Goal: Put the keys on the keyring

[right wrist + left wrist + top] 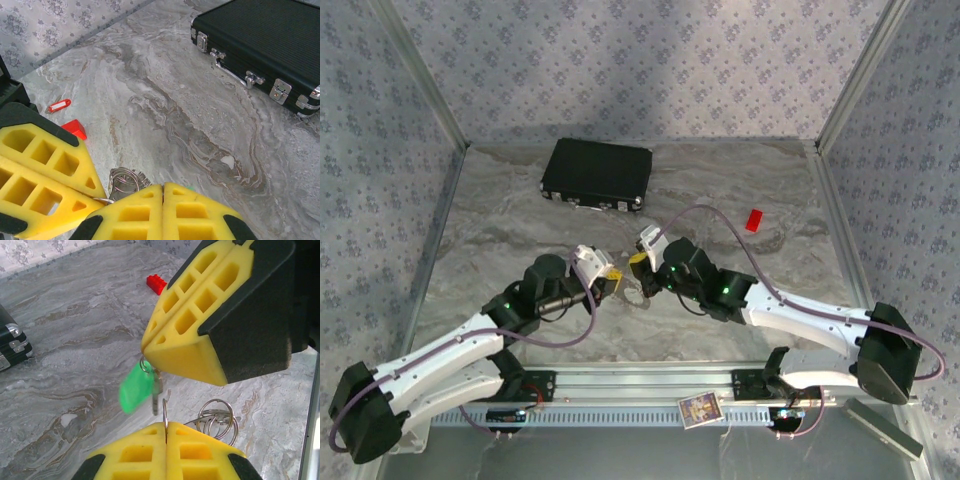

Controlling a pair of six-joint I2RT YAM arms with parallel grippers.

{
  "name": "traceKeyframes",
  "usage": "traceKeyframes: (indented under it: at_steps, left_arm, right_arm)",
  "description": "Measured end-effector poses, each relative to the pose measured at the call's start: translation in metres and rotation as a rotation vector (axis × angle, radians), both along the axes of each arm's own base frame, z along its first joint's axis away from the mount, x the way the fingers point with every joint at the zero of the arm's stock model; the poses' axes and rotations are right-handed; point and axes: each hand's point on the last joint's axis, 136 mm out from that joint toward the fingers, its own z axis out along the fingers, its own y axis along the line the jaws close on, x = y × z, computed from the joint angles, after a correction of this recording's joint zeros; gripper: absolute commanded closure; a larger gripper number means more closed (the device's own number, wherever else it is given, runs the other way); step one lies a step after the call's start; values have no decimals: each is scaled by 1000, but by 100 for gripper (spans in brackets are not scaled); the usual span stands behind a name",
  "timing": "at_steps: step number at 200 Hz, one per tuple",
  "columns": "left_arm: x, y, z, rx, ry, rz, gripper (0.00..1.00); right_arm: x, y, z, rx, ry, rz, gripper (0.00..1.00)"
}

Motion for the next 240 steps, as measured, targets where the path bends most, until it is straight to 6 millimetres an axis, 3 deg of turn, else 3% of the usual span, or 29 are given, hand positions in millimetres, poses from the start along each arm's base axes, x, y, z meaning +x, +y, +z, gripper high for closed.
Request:
traceKeyframes:
  at_steps: [74,139,240]
  left_arm:
    - [1,1,0,-26,43,31,100]
    - [2,0,0,-68,114,62,100]
    - [3,0,0,-91,145,76,100]
  right_arm:
    - [0,-6,4,-37,-55,123,100]
    - [-18,9,-7,-16,14,277,100]
    - [-13,15,-7,7,19,266,100]
